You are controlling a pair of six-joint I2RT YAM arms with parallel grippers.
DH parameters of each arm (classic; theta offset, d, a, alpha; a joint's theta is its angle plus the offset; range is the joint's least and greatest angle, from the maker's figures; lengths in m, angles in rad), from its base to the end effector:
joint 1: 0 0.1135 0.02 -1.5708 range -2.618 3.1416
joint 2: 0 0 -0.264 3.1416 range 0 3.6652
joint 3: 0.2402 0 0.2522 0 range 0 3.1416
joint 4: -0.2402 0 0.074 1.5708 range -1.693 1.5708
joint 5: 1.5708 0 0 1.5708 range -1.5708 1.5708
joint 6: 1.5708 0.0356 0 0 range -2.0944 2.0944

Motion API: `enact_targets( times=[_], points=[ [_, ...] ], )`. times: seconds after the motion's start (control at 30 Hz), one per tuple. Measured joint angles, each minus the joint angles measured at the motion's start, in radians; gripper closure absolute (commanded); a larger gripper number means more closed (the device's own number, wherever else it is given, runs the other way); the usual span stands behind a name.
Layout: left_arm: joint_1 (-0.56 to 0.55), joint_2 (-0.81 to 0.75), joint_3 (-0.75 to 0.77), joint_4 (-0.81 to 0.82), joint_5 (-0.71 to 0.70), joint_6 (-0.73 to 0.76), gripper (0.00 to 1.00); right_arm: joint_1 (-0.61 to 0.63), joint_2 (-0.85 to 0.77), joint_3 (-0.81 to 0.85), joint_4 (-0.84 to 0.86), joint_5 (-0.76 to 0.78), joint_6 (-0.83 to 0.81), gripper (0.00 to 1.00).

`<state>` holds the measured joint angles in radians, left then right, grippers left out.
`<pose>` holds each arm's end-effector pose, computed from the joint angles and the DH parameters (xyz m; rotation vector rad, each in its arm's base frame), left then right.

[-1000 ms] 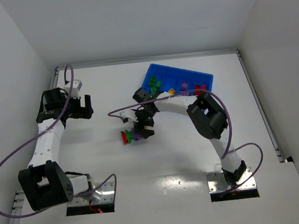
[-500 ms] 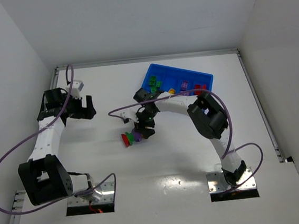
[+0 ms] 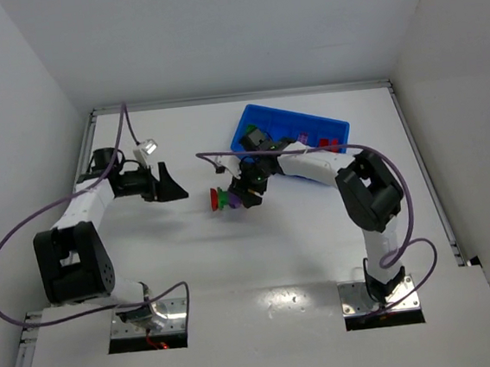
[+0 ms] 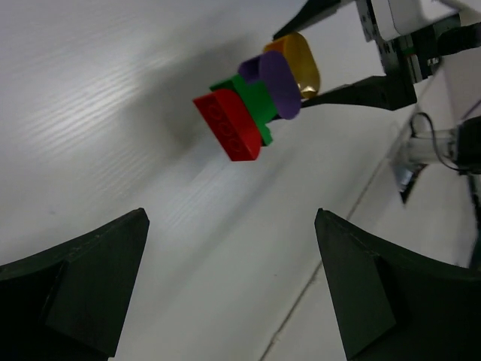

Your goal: Sort the legos into containers by color

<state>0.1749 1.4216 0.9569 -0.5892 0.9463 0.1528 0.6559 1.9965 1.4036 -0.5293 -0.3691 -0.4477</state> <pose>0.2743 0.0191 0.2360 0.2844 2.2918 -1.0572 0.3188 0.2616 0.1702 -1.5025 2.2230 0.5612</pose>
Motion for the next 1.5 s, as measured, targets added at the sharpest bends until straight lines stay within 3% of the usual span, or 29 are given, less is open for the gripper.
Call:
enact_targets(
  times=[0.23,0.5,1.2,1.33,1.43,1.5],
  points=[
    [-0.033,0.121,0.047,-0.043,0.181,-0.034,0.03,0.003,-0.040,0.001,0.060,0.025,0.060,1.00],
    [-0.039,0.174,0.093,-0.026,0.279,-0.084,0.07,0.005,-0.089,0.001,0.126,0.047,0.093,1.00],
    [-0.064,0.228,0.125,0.003,0.265,-0.144,0.23,0.062,-0.115,0.044,0.147,0.046,0.116,1.00],
    [-0.064,0.233,0.125,0.009,0.262,-0.150,0.29,0.069,-0.116,0.051,0.148,0.046,0.116,1.00],
    [-0.064,0.233,0.125,0.012,0.264,-0.158,0.45,0.074,-0.116,0.052,0.148,0.046,0.116,1.00],
    [-0.064,0.234,0.126,0.014,0.267,-0.160,0.50,0.077,-0.116,0.052,0.148,0.046,0.116,1.00]
  ],
)
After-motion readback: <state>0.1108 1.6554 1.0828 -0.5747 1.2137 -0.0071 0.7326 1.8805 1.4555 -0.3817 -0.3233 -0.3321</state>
